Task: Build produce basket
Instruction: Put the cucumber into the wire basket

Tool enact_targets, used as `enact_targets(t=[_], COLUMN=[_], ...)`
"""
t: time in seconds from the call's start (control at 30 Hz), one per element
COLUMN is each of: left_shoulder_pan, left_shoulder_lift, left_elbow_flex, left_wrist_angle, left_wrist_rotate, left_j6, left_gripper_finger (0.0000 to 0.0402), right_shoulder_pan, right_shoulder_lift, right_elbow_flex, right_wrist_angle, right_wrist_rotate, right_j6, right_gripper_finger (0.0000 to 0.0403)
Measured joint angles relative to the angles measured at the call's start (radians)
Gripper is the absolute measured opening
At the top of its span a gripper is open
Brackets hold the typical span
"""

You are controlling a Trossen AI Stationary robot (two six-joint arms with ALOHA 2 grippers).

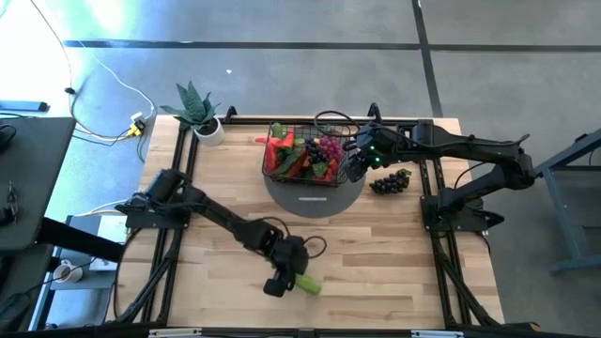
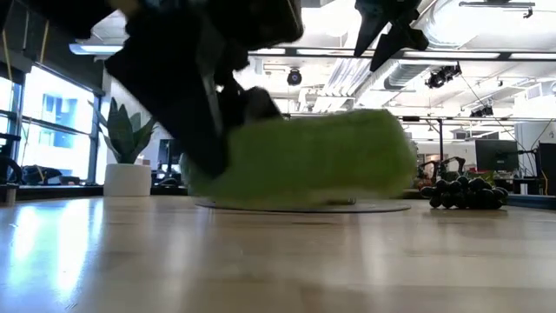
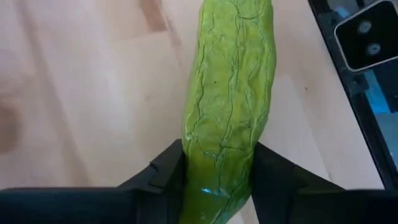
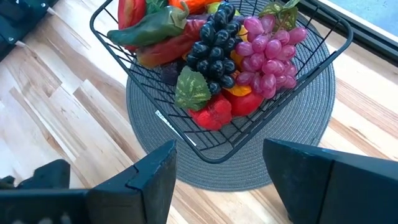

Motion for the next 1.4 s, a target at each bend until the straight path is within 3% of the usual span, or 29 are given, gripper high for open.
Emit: enact_targets(t=[0.27,0.83,1.4], left_shoulder_pan=[0.107,0.461,0.821], left_shoulder_lift=[-0.144,-0.427,-0.467], left_elbow_flex=[0.0,-0.001,0.0], left_wrist_angle=[-0.1,-0.226,-0.034], left_wrist_rotate=[-0.009,-0.203,-0.238], left_j6=[0.07,0.288,0.596], left_gripper_finger=[0.0131,0.0131,0.0131], right_shoulder_pan=[-0.002,-0.002,-0.002], right_shoulder_lift=[0.001,0.0,0.0], right_elbow_flex=[0.0,0.0,0.0], right_wrist_angle=[-0.005,-0.002,0.002], right_wrist_rotate=[0.01,0.107,0.201], right_j6=[0.0,0.0,0.145], right_gripper_finger=[0.022,0.022,0.022])
